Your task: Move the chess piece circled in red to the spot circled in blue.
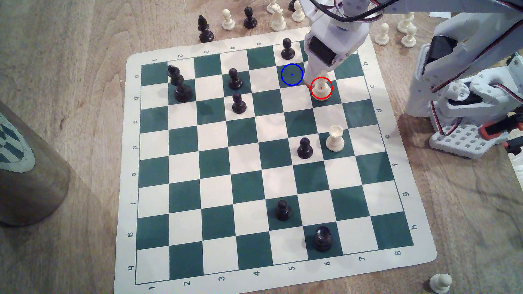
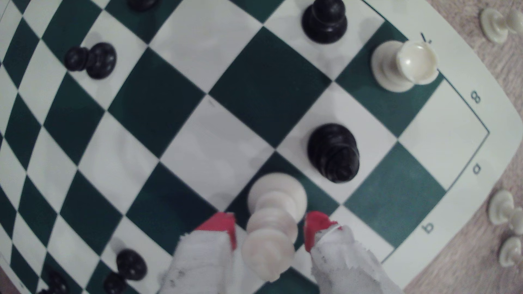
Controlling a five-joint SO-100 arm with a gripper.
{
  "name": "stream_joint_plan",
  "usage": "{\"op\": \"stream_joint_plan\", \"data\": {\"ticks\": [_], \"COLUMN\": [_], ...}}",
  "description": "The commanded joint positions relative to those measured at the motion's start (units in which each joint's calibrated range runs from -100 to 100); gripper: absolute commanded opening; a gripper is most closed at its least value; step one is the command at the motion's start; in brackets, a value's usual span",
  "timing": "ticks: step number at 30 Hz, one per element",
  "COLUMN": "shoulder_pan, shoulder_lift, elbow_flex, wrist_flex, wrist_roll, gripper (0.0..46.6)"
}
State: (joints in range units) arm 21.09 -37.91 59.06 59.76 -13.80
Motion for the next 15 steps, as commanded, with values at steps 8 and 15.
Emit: {"op": "stream_joint_plan", "data": {"ticks": [8, 15], "shoulder_pan": [-0.8, -3.1], "shoulder_lift": [-3.3, -8.0], "elbow_flex": [-4.4, -11.2], "wrist_flex": [-0.8, 6.0], "wrist_roll": [-0.7, -2.1], "gripper": [1.3, 1.2]}}
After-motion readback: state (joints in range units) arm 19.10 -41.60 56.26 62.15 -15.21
